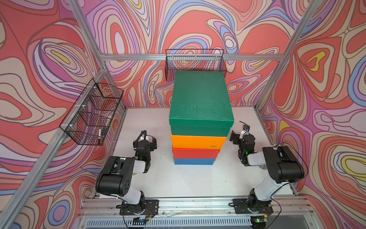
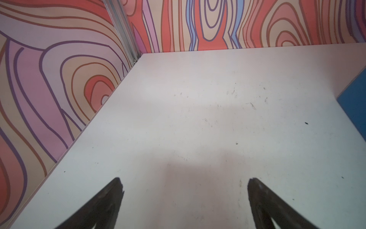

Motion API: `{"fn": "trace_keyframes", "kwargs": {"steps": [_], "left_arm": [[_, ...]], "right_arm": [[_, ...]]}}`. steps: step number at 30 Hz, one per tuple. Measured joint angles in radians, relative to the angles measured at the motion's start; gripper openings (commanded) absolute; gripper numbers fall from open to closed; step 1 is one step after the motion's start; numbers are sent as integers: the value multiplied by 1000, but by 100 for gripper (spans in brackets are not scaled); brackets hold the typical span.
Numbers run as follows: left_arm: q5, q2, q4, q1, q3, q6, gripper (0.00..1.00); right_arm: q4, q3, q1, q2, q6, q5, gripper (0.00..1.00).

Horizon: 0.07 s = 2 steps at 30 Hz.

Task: Stack the shoeboxes
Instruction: Reset both arms

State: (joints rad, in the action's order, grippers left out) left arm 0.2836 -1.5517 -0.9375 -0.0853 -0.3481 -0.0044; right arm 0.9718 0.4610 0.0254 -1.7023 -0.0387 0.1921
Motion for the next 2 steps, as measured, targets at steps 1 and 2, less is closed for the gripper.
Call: {"fn": "trace_keyframes", "kwargs": {"steps": [1, 2], "left_arm": [[-2, 0, 2, 0, 0, -1, 100], [-5, 0, 4, 1, 0, 0, 100]], "right_arm": [[0, 0, 0, 0, 0, 0, 98], [0, 0, 0, 0, 0, 0, 98]]}}
